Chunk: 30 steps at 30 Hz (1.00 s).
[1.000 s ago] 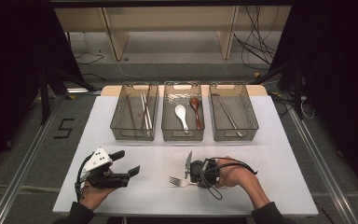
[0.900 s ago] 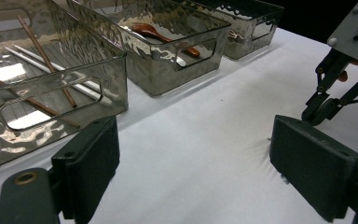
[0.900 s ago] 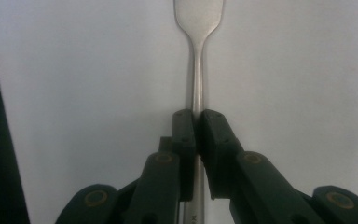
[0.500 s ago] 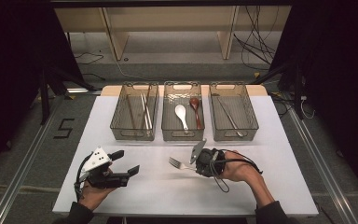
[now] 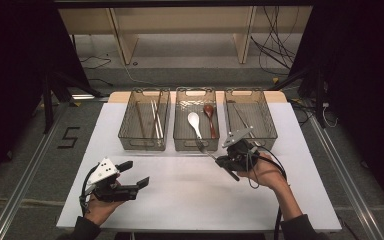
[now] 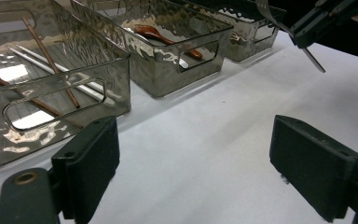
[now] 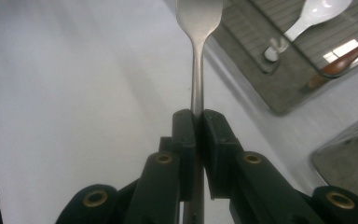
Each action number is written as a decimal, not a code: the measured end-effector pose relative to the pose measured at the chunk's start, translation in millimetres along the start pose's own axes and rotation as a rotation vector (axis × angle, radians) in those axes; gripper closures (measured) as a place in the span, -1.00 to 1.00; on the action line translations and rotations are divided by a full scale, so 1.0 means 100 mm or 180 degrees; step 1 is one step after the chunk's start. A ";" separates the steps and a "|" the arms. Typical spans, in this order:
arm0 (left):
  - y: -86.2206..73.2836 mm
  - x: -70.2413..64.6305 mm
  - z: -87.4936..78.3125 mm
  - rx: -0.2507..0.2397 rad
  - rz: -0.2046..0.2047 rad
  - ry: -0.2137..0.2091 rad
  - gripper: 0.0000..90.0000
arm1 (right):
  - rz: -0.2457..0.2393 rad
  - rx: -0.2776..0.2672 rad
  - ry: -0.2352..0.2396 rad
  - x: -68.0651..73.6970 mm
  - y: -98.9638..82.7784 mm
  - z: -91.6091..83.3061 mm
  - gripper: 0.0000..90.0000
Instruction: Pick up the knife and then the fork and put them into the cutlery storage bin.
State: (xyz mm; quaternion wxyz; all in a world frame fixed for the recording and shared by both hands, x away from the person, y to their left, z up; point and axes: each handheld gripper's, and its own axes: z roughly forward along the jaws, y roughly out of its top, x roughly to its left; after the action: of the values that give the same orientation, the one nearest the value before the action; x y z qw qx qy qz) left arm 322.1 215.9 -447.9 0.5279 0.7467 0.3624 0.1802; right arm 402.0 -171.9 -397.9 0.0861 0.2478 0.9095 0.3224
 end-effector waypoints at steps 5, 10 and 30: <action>0.00 0.00 -0.01 -0.0012 -0.0014 0.0019 -0.65 | 0.0221 -0.0183 -0.0086 -0.10 -0.02 -0.10 0.88; -0.01 0.01 -0.02 -0.0024 -0.0050 0.0042 -0.65 | 0.0407 -0.0358 -0.0217 -0.22 -0.06 -0.20 0.88; 0.03 0.02 0.06 -0.0060 -0.0041 -0.0050 -0.65 | 0.0976 -0.0744 -0.0964 -0.81 0.00 -0.67 0.88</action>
State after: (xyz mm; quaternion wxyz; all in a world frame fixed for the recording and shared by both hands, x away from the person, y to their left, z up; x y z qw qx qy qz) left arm 328.2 212.8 -447.3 0.5389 0.7407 0.3614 0.1743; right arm 450.8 -250.0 -346.1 0.1996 0.4168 0.7945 0.3939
